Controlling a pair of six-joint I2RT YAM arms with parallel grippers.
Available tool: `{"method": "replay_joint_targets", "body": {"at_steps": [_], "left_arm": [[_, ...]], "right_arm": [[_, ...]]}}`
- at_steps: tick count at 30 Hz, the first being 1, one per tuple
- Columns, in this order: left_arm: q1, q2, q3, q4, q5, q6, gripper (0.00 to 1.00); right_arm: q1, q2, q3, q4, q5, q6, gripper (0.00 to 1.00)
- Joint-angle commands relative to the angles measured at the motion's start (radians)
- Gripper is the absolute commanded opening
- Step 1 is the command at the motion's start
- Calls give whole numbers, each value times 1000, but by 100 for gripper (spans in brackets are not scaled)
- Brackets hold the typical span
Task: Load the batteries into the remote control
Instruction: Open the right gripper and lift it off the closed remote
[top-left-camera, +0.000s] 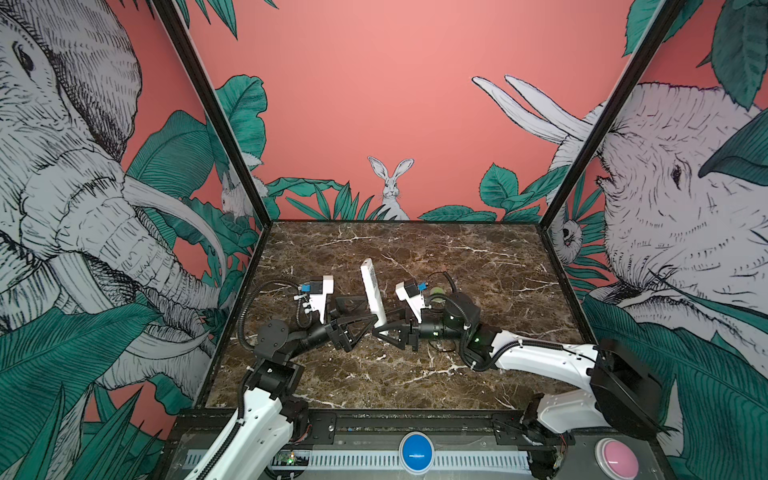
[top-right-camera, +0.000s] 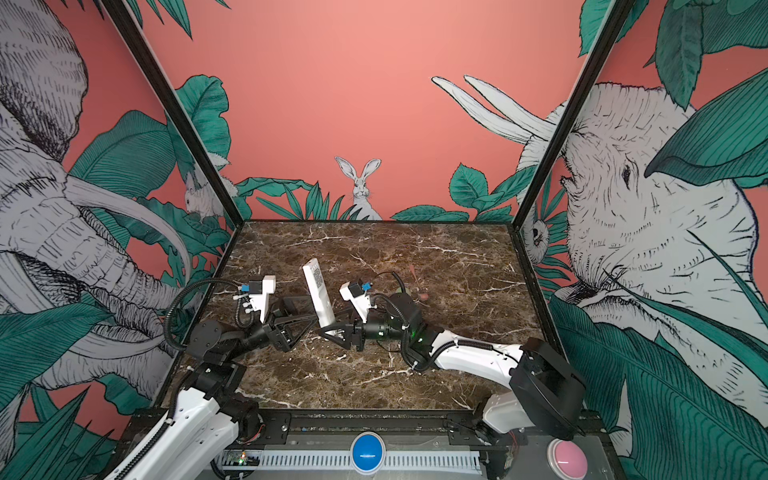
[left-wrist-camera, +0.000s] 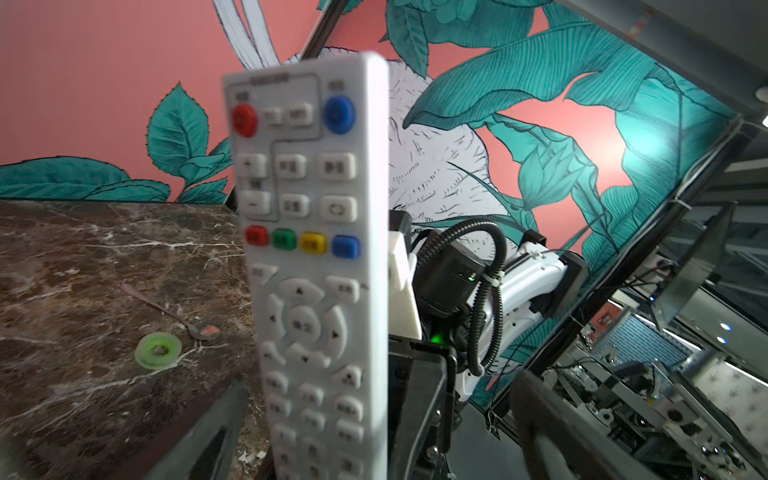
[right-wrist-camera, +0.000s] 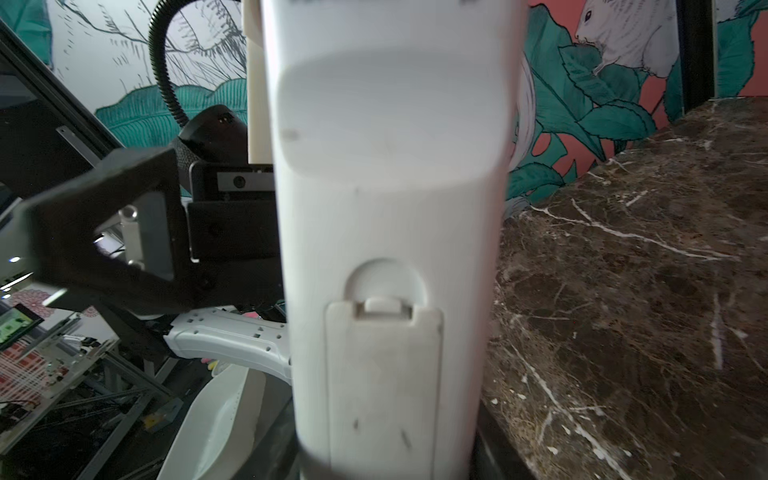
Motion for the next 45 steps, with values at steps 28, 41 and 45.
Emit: {"method": "replay_joint_targets", "body": {"at_steps": [28,41,45], "left_arm": [[-90,83,64,57,-46,44,15],[-90,34,145,-412,-382,217,12],[-96,76,181,-570,-506,245,12]], "right_arm": [[-2,7,-2,185,-94,64,36],[-7,-222,-70,-271,150,-174,91],[-8,-312,-63,-471,272,-268,92]]}}
